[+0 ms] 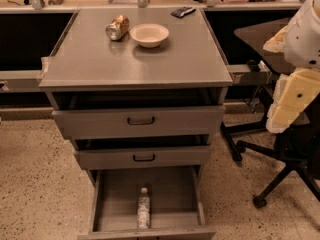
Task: Pick blue plastic bottle from bottom drawer and place on counter
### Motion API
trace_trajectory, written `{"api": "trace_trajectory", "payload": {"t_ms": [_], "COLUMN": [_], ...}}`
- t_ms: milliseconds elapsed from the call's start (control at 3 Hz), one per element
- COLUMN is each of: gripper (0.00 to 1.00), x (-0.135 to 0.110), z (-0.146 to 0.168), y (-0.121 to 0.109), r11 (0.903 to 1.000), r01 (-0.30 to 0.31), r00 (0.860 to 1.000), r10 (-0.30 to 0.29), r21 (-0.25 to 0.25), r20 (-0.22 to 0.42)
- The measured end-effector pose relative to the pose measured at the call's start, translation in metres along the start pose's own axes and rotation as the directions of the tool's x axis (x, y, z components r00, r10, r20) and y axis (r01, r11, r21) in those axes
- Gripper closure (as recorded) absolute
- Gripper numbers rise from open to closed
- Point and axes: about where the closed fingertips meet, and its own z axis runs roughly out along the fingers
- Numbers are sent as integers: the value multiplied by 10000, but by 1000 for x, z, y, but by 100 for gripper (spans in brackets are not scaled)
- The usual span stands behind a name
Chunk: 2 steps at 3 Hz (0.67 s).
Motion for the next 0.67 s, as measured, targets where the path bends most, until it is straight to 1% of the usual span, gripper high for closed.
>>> {"api": "trace_trajectory", "payload": {"t_ms": [333, 667], "gripper": [0, 0], "x": [0, -3], "z": [0, 26], "y": [0, 15], "r11": [10000, 9987], "r01": [0, 205], "r00": [10000, 9991], "r10": [0, -222], "r21": [0, -463], "r20": [0, -368]}}
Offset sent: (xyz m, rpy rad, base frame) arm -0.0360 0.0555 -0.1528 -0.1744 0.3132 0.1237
